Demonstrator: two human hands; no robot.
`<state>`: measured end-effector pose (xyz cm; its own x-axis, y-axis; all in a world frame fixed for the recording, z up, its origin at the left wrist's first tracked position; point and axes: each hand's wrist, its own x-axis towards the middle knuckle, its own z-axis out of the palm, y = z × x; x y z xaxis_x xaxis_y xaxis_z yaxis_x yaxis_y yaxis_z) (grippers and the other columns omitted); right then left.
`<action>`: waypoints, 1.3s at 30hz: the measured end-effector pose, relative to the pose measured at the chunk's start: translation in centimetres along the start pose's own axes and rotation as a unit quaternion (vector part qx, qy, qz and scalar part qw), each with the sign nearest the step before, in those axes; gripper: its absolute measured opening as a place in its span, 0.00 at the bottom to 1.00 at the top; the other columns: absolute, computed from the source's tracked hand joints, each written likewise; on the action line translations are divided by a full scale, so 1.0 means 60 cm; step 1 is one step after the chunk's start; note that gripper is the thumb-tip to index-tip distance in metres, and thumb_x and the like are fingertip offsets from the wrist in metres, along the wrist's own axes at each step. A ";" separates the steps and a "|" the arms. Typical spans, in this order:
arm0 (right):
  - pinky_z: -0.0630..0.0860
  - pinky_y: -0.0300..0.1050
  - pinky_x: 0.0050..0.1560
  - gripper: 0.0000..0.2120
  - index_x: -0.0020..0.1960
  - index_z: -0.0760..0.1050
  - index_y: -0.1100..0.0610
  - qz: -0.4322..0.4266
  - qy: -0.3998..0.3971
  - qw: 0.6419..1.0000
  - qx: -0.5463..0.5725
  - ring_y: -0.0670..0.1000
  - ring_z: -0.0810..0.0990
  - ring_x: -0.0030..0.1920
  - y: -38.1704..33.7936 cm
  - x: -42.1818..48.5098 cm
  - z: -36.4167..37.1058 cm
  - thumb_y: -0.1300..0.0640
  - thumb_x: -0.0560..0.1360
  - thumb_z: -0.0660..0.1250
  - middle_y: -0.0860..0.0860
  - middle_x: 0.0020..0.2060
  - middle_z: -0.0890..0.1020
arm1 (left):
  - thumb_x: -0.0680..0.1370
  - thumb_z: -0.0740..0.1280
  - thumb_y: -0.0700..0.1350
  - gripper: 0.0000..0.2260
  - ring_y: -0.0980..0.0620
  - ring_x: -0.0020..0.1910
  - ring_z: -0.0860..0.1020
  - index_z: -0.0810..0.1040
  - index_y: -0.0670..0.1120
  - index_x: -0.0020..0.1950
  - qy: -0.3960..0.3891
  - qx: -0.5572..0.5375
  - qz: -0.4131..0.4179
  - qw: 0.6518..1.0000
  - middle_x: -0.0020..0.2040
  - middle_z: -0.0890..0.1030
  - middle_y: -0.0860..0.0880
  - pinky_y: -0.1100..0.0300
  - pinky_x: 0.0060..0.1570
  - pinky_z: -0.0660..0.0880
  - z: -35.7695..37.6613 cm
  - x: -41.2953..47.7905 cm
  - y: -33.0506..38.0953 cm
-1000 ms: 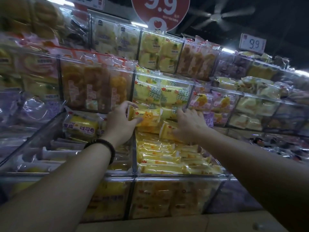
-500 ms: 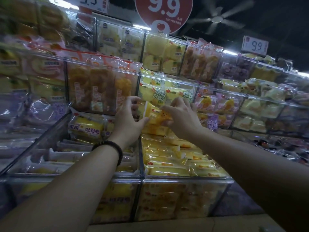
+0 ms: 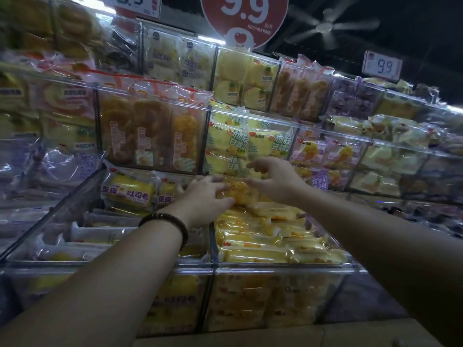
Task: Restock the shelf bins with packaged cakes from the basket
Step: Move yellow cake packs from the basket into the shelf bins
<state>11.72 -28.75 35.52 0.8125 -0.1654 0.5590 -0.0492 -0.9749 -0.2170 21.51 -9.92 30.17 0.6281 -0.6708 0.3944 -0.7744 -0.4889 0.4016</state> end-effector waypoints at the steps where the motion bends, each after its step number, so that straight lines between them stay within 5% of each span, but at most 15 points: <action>1: 0.79 0.48 0.58 0.18 0.64 0.79 0.49 -0.020 -0.004 1.000 0.002 0.48 0.79 0.56 0.009 -0.011 -0.019 0.45 0.76 0.73 0.47 0.58 0.80 | 0.84 0.60 0.65 0.25 0.46 0.85 0.49 0.68 0.63 0.81 -0.016 0.006 -0.009 1.000 0.85 0.56 0.61 0.29 0.78 0.39 0.000 -0.001 0.002; 3: 0.77 0.43 0.51 0.17 0.58 0.78 0.47 -0.056 -0.089 0.994 -0.027 0.45 0.78 0.52 0.030 -0.032 -0.048 0.42 0.73 0.73 0.45 0.53 0.79 | 0.83 0.58 0.67 0.27 0.44 0.86 0.43 0.63 0.65 0.82 -0.051 0.007 -0.024 0.998 0.86 0.49 0.61 0.28 0.76 0.36 0.001 -0.001 0.003; 7: 0.76 0.45 0.54 0.28 0.69 0.74 0.47 -0.052 -0.221 0.958 -0.177 0.47 0.76 0.55 0.065 -0.060 -0.060 0.38 0.73 0.75 0.46 0.57 0.77 | 0.84 0.59 0.66 0.29 0.42 0.85 0.39 0.59 0.64 0.84 -0.072 -0.002 -0.030 0.997 0.86 0.44 0.61 0.27 0.76 0.35 0.000 -0.005 0.006; 11: 0.80 0.50 0.58 0.22 0.67 0.78 0.46 0.003 -0.207 0.970 -0.130 0.48 0.81 0.55 0.079 -0.058 -0.038 0.43 0.75 0.76 0.44 0.57 0.82 | 0.82 0.63 0.63 0.26 0.42 0.83 0.44 0.66 0.65 0.81 -0.039 -0.011 -0.017 0.999 0.85 0.46 0.62 0.30 0.78 0.43 0.000 -0.012 0.008; 15: 0.78 0.48 0.42 0.05 0.50 0.80 0.53 0.027 -0.191 0.977 -0.089 0.49 0.80 0.39 0.077 -0.039 -0.051 0.53 0.83 0.68 0.47 0.41 0.82 | 0.80 0.67 0.59 0.23 0.45 0.77 0.51 0.71 0.68 0.76 -0.004 -0.008 0.012 1.000 0.79 0.53 0.61 0.35 0.75 0.51 0.000 -0.016 0.010; 18: 0.77 0.46 0.50 0.09 0.61 0.78 0.53 0.036 -0.217 0.961 -0.167 0.52 0.79 0.50 0.064 -0.027 -0.057 0.51 0.83 0.67 0.47 0.49 0.79 | 0.80 0.67 0.56 0.22 0.45 0.78 0.53 0.73 0.69 0.74 -0.014 -0.023 0.016 1.000 0.78 0.57 0.60 0.34 0.76 0.49 -0.003 -0.017 0.013; 20: 0.78 0.53 0.59 0.21 0.72 0.71 0.52 0.036 -0.125 0.950 -0.284 0.55 0.76 0.59 0.056 -0.024 -0.046 0.51 0.81 0.69 0.52 0.60 0.76 | 0.81 0.67 0.55 0.21 0.45 0.79 0.52 0.74 0.68 0.74 -0.019 -0.028 0.011 0.999 0.79 0.58 0.60 0.34 0.76 0.47 -0.004 -0.016 0.014; 23: 0.81 0.48 0.44 0.18 0.67 0.72 0.52 0.067 0.022 0.966 -0.249 0.52 0.78 0.52 0.047 -0.032 -0.013 0.64 0.79 0.66 0.52 0.58 0.78 | 0.81 0.68 0.54 0.21 0.45 0.80 0.50 0.75 0.68 0.73 -0.022 -0.043 0.006 0.999 0.80 0.58 0.61 0.33 0.76 0.45 -0.003 -0.018 0.013; 26: 0.84 0.52 0.52 0.16 0.63 0.79 0.53 0.101 -0.024 0.986 -0.129 0.53 0.82 0.50 0.049 -0.039 0.017 0.66 0.79 0.65 0.53 0.57 0.82 | 0.80 0.68 0.53 0.21 0.45 0.81 0.50 0.75 0.68 0.73 -0.022 -0.049 0.008 0.999 0.81 0.58 0.61 0.32 0.76 0.44 -0.004 -0.020 0.014; 30: 0.82 0.52 0.56 0.20 0.69 0.77 0.54 0.096 -0.081 0.990 -0.067 0.52 0.81 0.54 0.042 -0.050 -0.002 0.50 0.78 0.68 0.52 0.60 0.80 | 0.80 0.69 0.52 0.21 0.45 0.80 0.51 0.75 0.70 0.71 -0.011 -0.052 0.010 0.999 0.81 0.59 0.60 0.32 0.76 0.45 -0.005 -0.021 0.016; 34: 0.81 0.54 0.59 0.25 0.71 0.75 0.51 0.091 -0.074 0.981 -0.154 0.54 0.80 0.59 0.047 -0.051 0.003 0.44 0.76 0.72 0.52 0.63 0.79 | 0.80 0.69 0.51 0.22 0.45 0.80 0.52 0.75 0.69 0.72 -0.013 -0.057 0.010 0.998 0.81 0.60 0.60 0.33 0.76 0.46 -0.006 -0.022 0.016; 39: 0.83 0.54 0.53 0.12 0.60 0.75 0.55 0.131 -0.071 0.975 -0.164 0.55 0.81 0.49 0.033 -0.047 0.026 0.52 0.80 0.70 0.54 0.54 0.82 | 0.80 0.68 0.48 0.21 0.43 0.82 0.52 0.76 0.70 0.69 0.004 -0.068 0.017 0.998 0.81 0.62 0.60 0.30 0.77 0.43 -0.010 -0.026 0.014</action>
<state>10.23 -30.00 32.25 0.8182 -0.4164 0.3965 -0.4308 -0.9006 -0.0567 19.94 -8.96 30.40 0.6020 -0.6818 0.4157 -0.7783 -0.3846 0.4964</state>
